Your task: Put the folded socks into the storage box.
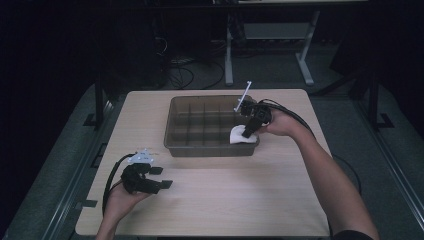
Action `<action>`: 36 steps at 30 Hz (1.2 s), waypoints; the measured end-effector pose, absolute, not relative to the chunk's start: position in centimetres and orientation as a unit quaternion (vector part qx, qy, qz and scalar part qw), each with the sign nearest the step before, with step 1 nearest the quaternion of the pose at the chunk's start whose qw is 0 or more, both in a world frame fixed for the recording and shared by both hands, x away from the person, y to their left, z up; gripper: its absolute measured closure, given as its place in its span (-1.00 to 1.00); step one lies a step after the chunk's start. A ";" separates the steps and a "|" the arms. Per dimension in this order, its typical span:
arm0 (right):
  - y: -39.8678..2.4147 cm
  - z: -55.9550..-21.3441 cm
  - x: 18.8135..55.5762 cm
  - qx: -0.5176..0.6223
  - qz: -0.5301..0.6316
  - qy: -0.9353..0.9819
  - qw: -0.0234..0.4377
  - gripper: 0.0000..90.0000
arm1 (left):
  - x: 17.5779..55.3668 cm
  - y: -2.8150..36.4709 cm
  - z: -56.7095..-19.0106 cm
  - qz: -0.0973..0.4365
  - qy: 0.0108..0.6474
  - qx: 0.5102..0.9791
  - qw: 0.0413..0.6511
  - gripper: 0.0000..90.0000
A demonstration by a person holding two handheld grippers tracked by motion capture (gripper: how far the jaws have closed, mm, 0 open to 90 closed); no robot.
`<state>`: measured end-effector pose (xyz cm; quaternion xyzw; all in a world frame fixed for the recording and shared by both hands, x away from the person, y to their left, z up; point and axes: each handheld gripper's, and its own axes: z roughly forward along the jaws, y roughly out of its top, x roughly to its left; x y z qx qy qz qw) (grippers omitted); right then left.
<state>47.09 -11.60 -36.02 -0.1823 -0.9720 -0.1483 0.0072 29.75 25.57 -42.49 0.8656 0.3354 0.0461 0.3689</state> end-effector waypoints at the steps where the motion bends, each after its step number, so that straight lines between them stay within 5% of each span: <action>1: -11.6 -36.1 47.1 -0.182 -0.148 -0.972 0.008 0.61 | 29.7 25.6 -42.5 0.046 0.335 0.866 0.369 -0.28; 36: -10.0 -39.3 47.5 -0.175 -0.091 -0.980 0.015 0.65 | 29.4 25.7 -42.6 0.044 0.336 0.866 0.367 -0.29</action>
